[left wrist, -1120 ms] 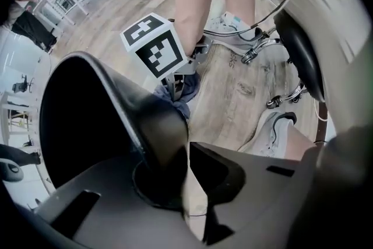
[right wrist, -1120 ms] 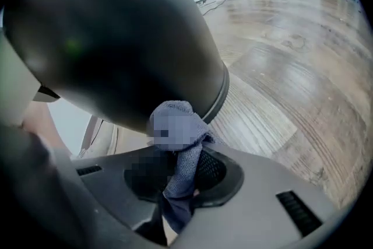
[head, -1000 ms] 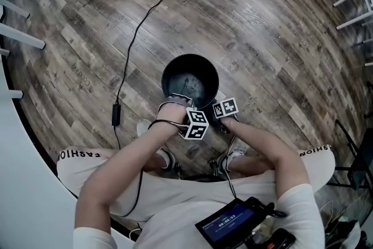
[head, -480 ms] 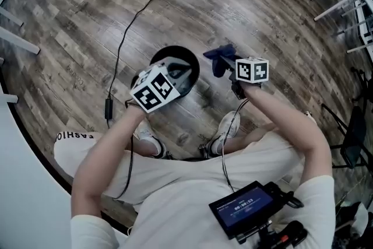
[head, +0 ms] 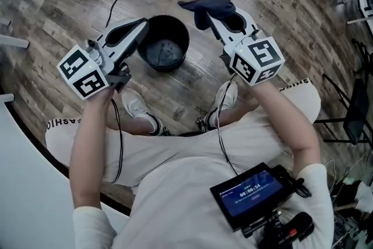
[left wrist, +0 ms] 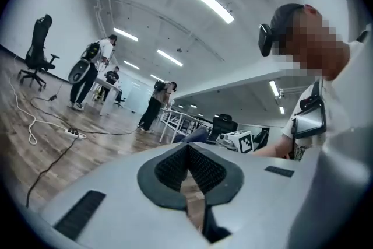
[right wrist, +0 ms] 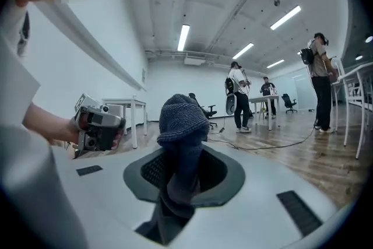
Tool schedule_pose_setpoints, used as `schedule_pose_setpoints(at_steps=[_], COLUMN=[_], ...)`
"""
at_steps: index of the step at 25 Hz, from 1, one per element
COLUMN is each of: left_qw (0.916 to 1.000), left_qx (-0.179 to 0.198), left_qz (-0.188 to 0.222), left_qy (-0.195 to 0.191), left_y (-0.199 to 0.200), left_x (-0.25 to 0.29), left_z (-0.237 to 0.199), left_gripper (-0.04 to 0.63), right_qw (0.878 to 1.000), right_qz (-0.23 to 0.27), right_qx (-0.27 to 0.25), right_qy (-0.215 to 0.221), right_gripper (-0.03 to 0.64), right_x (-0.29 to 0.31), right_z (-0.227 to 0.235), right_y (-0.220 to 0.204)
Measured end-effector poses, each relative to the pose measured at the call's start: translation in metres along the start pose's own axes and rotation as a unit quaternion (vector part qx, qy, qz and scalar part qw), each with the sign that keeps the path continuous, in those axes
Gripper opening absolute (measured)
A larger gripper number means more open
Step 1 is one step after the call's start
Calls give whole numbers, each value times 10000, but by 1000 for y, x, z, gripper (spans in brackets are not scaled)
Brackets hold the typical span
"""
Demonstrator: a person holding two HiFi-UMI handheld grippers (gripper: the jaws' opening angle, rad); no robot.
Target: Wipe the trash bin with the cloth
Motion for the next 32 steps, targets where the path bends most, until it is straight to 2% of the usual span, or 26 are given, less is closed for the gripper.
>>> schedule_pose_setpoints(at_steps=[3, 6, 8, 10, 12, 15, 17, 20, 25, 28, 32], left_qw=[10000, 9984, 9921, 9799, 9727, 9747, 9764, 9788, 9833, 9840, 9845], left_qx=[19, -157, -75, -44, -194, -420, -422, -465, -689, -653, -783], left_qz=[-32, -168, -571, -953, -1058, -976, -980, -1005, -1033, -1136, -1006], left_qy=[69, 526, 1113, 1752, 2056, 1968, 1880, 1723, 1333, 1206, 1201], left_y=[-21, -44, -61, -76, -83, -84, -84, -87, -98, -104, -106], left_x=[-6, 0, 9, 13, 15, 19, 24, 32, 43, 48, 50], left_z=[4, -16, -34, -48, -57, -62, -61, -55, -33, -25, -23], left_gripper=[9, 9, 9, 9, 9, 9, 9, 9, 9, 9, 9], right_qw=[9996, 9990, 9982, 9937, 9891, 9915, 9917, 9866, 9691, 9667, 9623], right_qz=[-73, -312, -509, -726, -846, -851, -836, -944, -1222, -1259, -1314], right_qx=[-235, -243, 136, 769, 1125, 832, 788, 1201, 2058, 2139, 2304], right_qy=[110, 201, 302, 374, 434, 531, 574, 572, 603, 623, 601], right_gripper=[77, 77, 77, 77, 76, 74, 74, 74, 74, 74, 74], right_x=[6, 22, 26, 25, 24, 27, 31, 32, 23, 15, 8], right_z=[-6, 0, 4, 5, 4, 0, 1, 7, 9, 9, 12], right_y=[-10, -28, -40, -50, -53, -49, -49, -53, -63, -65, -65])
Point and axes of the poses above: the fingertips, and each gripper's own axes: x forward along the fingers, z to its right, y out of its top, the point moved 5 cm from there along -x, backward along the fingers
